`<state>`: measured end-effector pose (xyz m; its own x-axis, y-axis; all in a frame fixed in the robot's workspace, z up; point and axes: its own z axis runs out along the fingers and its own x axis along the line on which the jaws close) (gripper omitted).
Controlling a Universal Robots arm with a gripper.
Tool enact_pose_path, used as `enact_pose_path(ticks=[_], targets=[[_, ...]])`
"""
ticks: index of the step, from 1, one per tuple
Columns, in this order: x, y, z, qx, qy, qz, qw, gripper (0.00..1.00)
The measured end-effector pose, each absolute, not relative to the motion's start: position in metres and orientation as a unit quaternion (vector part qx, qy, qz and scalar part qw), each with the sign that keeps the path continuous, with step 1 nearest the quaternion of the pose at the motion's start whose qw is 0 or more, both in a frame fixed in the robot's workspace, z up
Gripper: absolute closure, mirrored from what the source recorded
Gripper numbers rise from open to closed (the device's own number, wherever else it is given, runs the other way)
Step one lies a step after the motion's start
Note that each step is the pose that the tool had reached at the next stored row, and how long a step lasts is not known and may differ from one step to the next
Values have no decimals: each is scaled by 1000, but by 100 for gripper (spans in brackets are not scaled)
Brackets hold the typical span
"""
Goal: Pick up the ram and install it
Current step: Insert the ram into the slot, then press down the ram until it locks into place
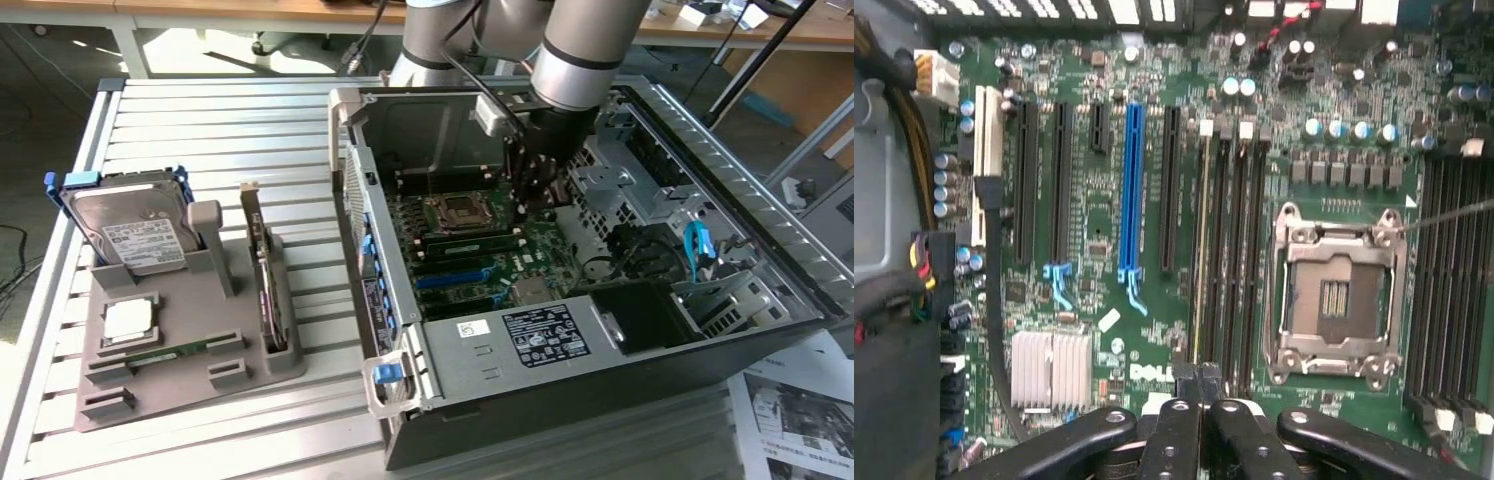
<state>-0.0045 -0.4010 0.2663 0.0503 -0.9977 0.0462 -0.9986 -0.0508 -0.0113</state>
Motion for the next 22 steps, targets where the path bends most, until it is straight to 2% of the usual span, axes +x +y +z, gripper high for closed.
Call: enact_pose_path(ticks=[22], targets=[[-1,-401,261,725,-689,20,12,89]])
